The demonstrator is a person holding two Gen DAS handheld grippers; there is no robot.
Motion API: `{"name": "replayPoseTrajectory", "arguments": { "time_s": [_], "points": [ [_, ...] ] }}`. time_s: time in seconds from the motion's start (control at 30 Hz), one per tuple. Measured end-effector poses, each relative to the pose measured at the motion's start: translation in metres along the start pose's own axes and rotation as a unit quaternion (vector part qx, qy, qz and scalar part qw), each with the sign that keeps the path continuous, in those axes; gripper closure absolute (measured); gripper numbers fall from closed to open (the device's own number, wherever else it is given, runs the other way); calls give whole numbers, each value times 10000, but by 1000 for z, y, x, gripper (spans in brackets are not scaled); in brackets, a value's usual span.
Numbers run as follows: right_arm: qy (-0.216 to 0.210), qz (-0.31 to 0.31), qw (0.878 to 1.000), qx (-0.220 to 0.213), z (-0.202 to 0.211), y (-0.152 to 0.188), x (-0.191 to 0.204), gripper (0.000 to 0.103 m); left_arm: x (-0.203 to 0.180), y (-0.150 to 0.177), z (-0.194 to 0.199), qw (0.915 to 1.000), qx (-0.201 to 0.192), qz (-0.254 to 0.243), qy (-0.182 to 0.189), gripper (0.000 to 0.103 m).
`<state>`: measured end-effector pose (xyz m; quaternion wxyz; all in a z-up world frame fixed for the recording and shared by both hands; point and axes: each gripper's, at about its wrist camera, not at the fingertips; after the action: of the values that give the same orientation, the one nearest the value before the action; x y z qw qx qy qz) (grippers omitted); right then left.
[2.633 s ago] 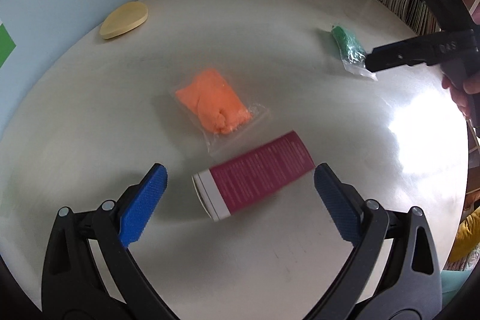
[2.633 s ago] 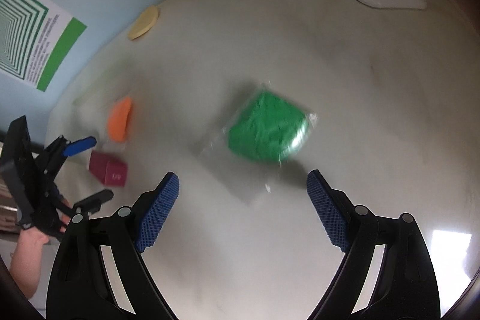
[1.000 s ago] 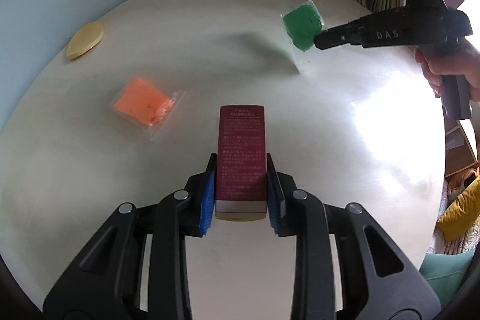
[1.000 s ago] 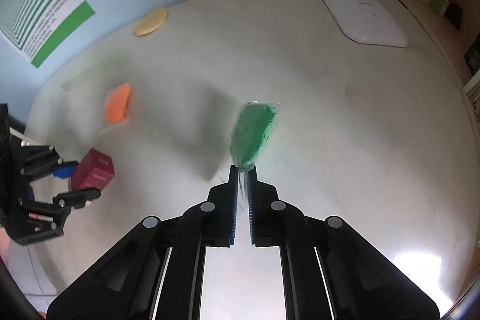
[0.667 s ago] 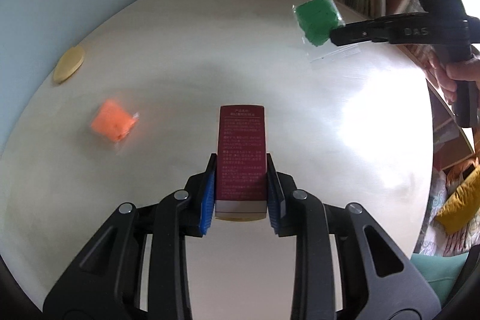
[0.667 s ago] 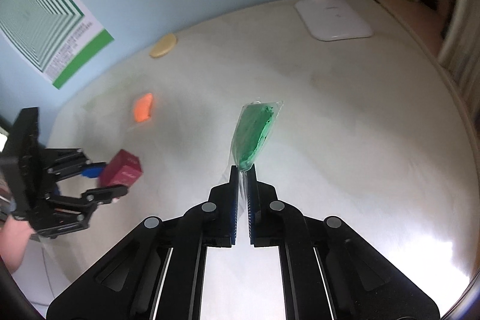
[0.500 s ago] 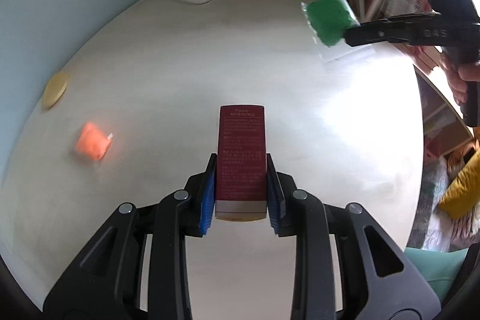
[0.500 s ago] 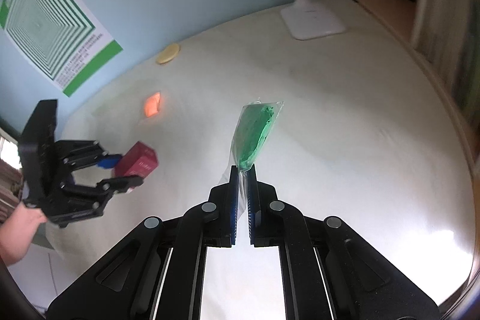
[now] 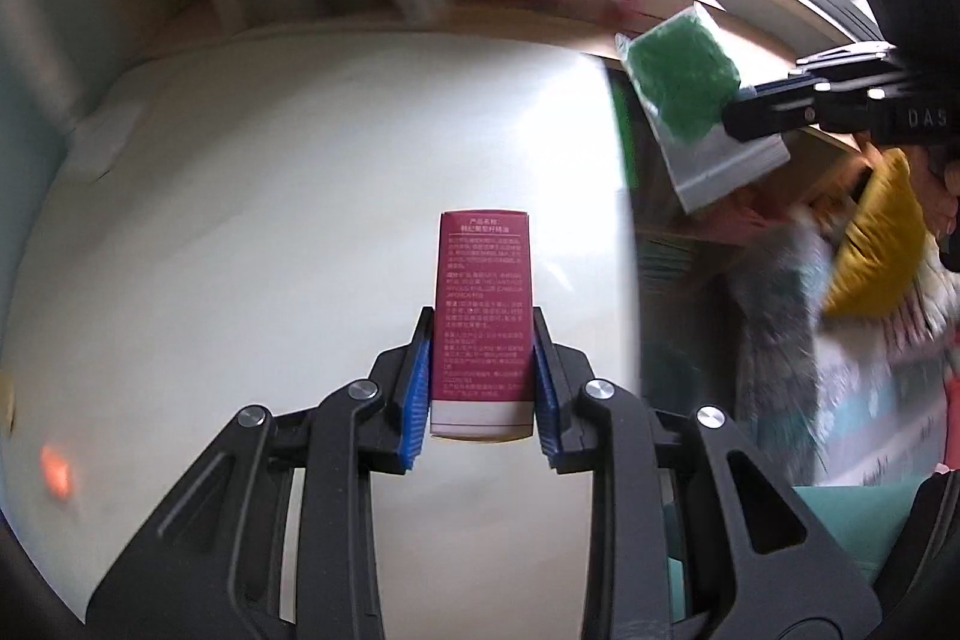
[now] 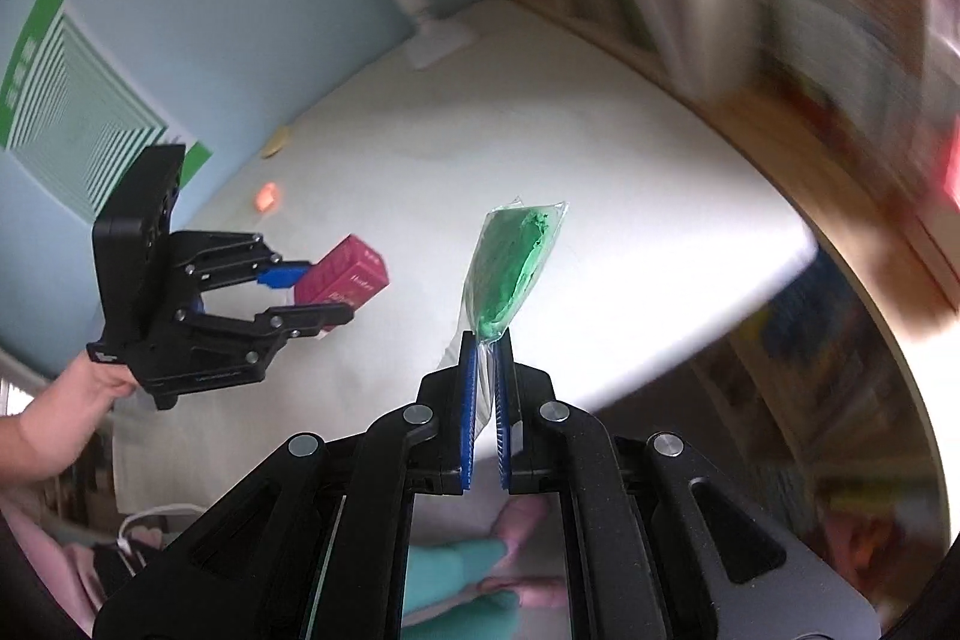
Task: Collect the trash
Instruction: 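Carry the red box and green bag with both tools to the wastebasket, then open both tools to drop the red box and green bag into the wastebasket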
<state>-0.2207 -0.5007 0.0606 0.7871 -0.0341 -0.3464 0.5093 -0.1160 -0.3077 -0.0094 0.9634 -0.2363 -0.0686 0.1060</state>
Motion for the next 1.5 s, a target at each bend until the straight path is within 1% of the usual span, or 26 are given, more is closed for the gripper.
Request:
{"name": "replayPoseTrajectory", "arguments": {
  "time_s": [0.03, 0.1, 0.13, 0.23, 0.33, 0.43, 0.5, 0.63, 0.73, 0.83, 0.87, 0.97, 1.13, 1.2, 1.27, 1.3, 1.33, 1.37, 1.4, 1.43, 1.47, 1.5],
  "points": [
    [92, -152, 9998, -40, 14, 18, -8, 97, -19, -4, -2, 9998, -2, -149, 125, 76],
    [195, -371, 9991, -73, 31, 43, -18, 97, -47, -10, -9, 9988, 17, -397, 299, 76],
    [259, -537, 9982, -98, 42, 62, -25, 96, -64, -12, -13, 9979, 40, -535, 375, 76],
    [415, -955, 9945, -123, 66, 110, -43, 96, -113, -14, -25, 9933, 167, -921, 671, 76],
    [531, -1366, 9891, -134, 81, 157, -58, 97, -166, -5, -37, 9858, 363, -1335, 954, 76],
    [579, -1745, 9829, -123, 88, 197, -71, 96, -202, 7, -50, 9785, 603, -1610, 1136, 76],
    [550, -1967, 9789, -95, 88, 220, -76, 96, -216, 14, -57, 9738, 727, -1758, 1247, 76],
    [542, -2387, 9696, -44, 83, 257, -85, 96, -249, 27, -69, 9646, 901, -2096, 1320, 76],
    [508, -2553, 9655, -54, 80, 272, -89, 96, -264, 34, -76, 9591, 1040, -2245, 1373, 76],
    [529, -2670, 9623, 13, 74, 281, -94, 96, -276, 37, -85, 9554, 1161, -2340, 1374, 76],
    [546, -2783, 9589, 32, 71, 285, -97, 96, -280, 39, -88, 9537, 1213, -2384, 1375, 76],
    [523, -2917, 9550, 95, 64, 292, -103, 96, -291, 40, -100, 9499, 1366, -2425, 1424, 76],
    [499, -3025, 9517, 176, 56, 300, -113, 96, -304, 45, -110, 9428, 1494, -2592, 1469, 76],
    [485, -3055, 9508, 189, 54, 301, -118, 93, -311, 45, -115, 9414, 1534, -2626, 1458, 76],
    [446, -3098, 9495, 205, 52, 303, -124, 93, -315, 45, -119, 9400, 1582, -2656, 1447, 74],
    [431, -3124, 9487, 216, 52, 304, -125, 91, -316, 45, -121, 9394, 1591, -2679, 1426, 65],
    [461, -3159, 9474, 225, 52, 304, -128, 80, -317, 46, -122, 9392, 1590, -2713, 1380, 53],
    [510, -3175, 9466, 213, 53, 305, -130, 72, -319, 46, -124, 9397, 1575, -2736, 1314, 51],
    [539, -3211, 9453, 191, 55, 306, -132, 57, -319, 46, -124, 9393, 1574, -2752, 1314, 51],
    [538, -3258, 9438, 137, 58, 307, -134, 54, -319, 46, -125, 9383, 1599, -2768, 1317, 50],
    [539, -3274, 9433, 108, 60, 308, -135, 54, -320, 46, -125, 9383, 1596, -2778, 1305, 48],
    [540, -3292, 9427, 85, 63, 308, -137, 54, -319, 45, -124, 9385, 1562, -2806, 1270, 44]
  ]
}}
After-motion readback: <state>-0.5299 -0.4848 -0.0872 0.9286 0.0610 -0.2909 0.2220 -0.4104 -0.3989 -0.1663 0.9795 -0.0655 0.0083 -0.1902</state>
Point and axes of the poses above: each gripper's, at about its wrist camera, not at the fingertips, and z roughly against the way its jaws point, x to its left, y to its underside, and after that the axes turned 11 degrees about -y, right-handed
